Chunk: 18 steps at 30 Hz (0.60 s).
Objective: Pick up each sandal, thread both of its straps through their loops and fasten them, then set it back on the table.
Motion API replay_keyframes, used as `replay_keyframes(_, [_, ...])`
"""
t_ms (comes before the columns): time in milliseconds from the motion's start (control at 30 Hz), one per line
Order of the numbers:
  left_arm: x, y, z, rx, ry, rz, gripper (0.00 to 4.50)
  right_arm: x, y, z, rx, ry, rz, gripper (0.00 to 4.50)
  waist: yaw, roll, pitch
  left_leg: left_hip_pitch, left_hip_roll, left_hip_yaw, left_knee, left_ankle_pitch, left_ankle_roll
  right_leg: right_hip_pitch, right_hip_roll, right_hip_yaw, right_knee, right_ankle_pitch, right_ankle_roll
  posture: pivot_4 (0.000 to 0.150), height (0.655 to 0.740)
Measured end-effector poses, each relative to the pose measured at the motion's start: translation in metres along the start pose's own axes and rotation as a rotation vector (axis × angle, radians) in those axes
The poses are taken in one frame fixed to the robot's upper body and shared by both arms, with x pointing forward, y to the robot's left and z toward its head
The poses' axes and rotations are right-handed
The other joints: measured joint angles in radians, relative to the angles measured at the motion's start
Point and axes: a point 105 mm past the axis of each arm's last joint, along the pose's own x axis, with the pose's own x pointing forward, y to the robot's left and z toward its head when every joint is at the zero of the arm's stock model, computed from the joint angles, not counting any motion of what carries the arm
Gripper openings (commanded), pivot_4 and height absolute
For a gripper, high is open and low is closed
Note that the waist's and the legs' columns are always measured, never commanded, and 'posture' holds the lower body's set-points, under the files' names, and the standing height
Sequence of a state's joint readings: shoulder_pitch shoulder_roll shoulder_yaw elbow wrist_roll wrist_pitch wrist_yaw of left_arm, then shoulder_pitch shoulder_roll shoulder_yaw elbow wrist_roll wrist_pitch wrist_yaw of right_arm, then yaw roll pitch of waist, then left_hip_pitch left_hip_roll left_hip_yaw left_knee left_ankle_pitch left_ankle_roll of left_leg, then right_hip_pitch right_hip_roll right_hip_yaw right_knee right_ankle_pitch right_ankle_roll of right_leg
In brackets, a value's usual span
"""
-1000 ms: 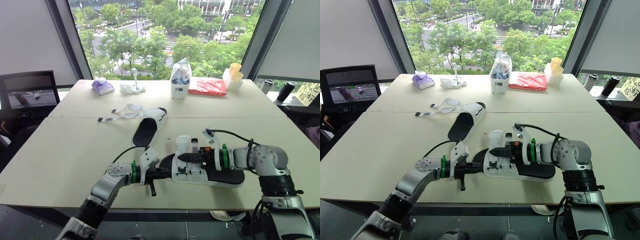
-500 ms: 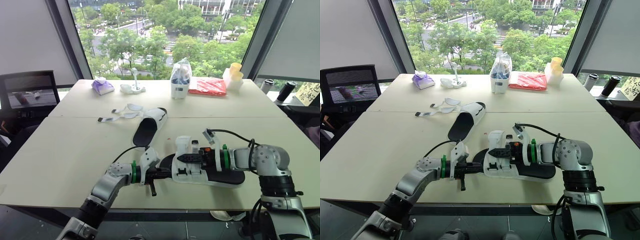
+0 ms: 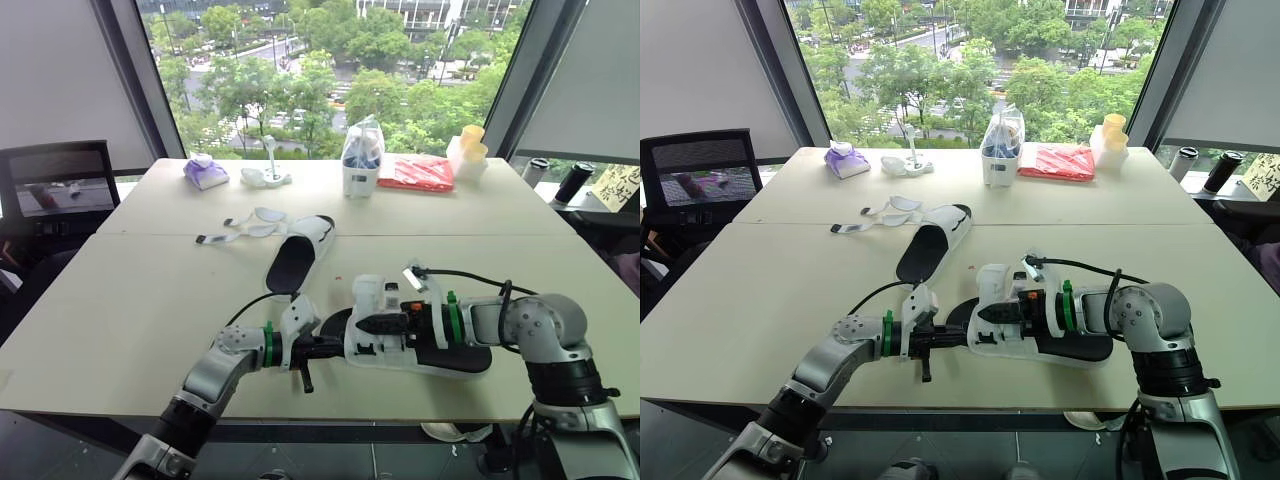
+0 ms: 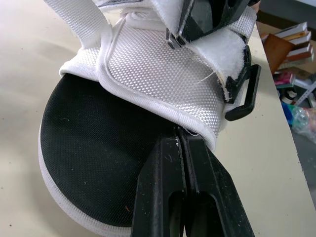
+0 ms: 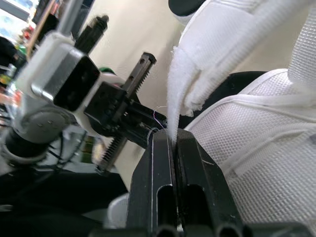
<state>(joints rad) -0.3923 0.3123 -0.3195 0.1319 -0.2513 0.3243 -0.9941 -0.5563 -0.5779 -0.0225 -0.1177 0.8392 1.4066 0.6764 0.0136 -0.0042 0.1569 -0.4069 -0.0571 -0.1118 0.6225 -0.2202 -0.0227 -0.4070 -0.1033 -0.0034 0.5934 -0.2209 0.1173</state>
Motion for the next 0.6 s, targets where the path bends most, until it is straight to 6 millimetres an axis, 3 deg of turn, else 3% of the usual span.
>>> replay_keyframes(233, [0.001,-0.001,0.0,-0.001,-0.003,-0.002,0.0,0.002,-0.003,-0.005,-0.202,0.041,-0.056,0.05,0.001,0.0,0.0,0.0,0.0,0.0,0.0,-0.002,-0.003,0.0,-0.001,0.0,-0.001,-0.001,0.001,0.15,0.74])
replay_keyframes(600, [0.001,-0.001,0.0,-0.003,-0.007,-0.001,0.0,-0.004,0.018,-0.014,-0.365,0.06,0.083,0.05,0.002,0.0,0.0,-0.001,0.0,0.0,-0.001,-0.002,-0.003,0.0,-0.001,0.0,-0.002,-0.001,0.001,0.15,0.74])
